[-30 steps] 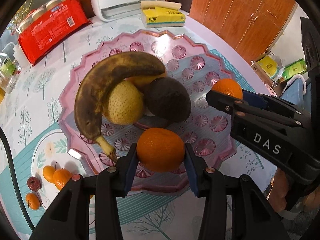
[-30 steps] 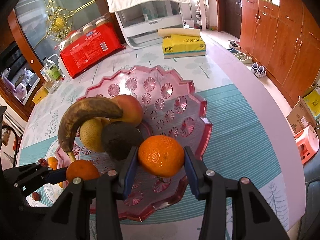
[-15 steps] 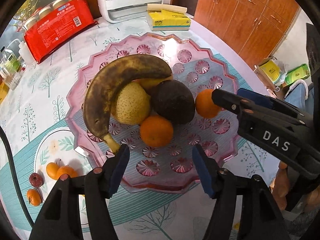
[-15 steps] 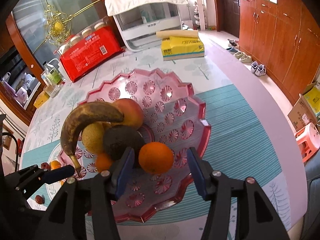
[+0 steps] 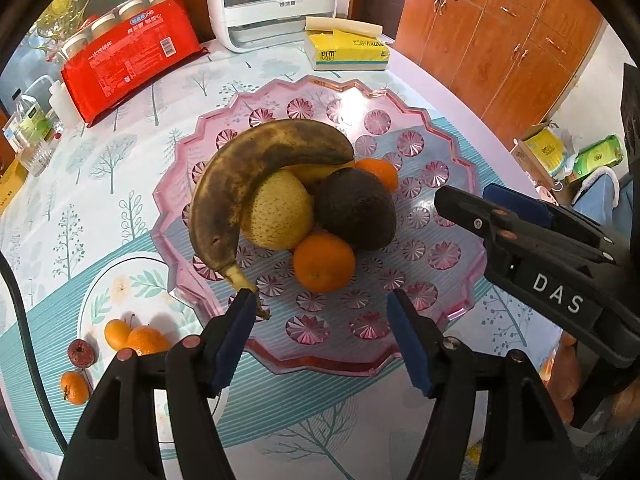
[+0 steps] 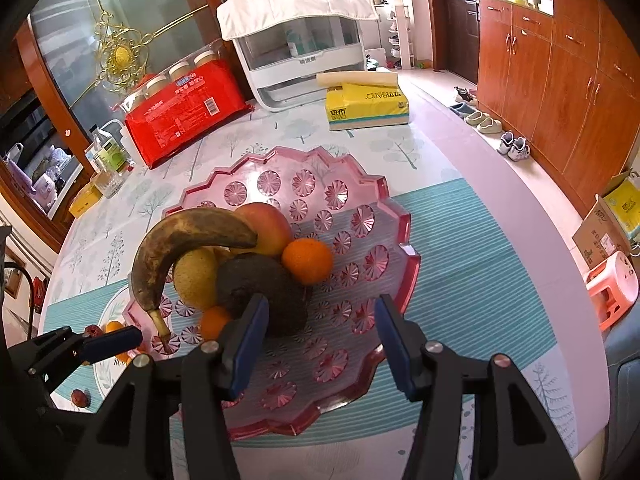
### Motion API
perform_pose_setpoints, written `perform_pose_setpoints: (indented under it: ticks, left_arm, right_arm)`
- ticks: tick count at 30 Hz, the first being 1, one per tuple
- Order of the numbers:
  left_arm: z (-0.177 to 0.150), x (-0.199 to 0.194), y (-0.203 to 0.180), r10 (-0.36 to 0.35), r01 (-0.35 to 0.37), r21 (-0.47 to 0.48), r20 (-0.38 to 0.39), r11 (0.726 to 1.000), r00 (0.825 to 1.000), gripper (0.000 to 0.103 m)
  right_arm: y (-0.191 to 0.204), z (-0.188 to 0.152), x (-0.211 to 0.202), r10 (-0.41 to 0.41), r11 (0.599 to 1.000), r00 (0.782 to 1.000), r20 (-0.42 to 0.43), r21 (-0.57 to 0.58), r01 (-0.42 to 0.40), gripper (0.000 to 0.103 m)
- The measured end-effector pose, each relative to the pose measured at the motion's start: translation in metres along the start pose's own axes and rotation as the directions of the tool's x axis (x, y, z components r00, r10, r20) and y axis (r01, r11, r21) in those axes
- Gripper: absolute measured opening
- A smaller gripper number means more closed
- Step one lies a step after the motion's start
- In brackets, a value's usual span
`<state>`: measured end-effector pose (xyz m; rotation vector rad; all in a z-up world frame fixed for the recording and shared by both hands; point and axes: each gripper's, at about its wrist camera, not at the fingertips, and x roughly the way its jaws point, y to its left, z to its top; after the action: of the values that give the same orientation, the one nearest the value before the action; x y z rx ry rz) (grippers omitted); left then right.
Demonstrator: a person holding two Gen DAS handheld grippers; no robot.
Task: Organize fruits
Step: 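Lift both open tools away from the bowl toward the plate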
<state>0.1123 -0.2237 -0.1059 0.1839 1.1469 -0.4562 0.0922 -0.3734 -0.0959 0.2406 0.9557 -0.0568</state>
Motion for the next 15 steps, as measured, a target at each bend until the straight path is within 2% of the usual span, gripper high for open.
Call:
perform_pose_setpoints:
  ticks: [15]
  left_arm:
    - [-0.009,-0.030,0.009,0.039,-0.038,-0.012,0.041,0.999,0.998,0.072]
  right_arm:
    - [0.013,-0.003,-0.017,-0.001,1.000,1.000,0.028,-0.007,0.001,0.056]
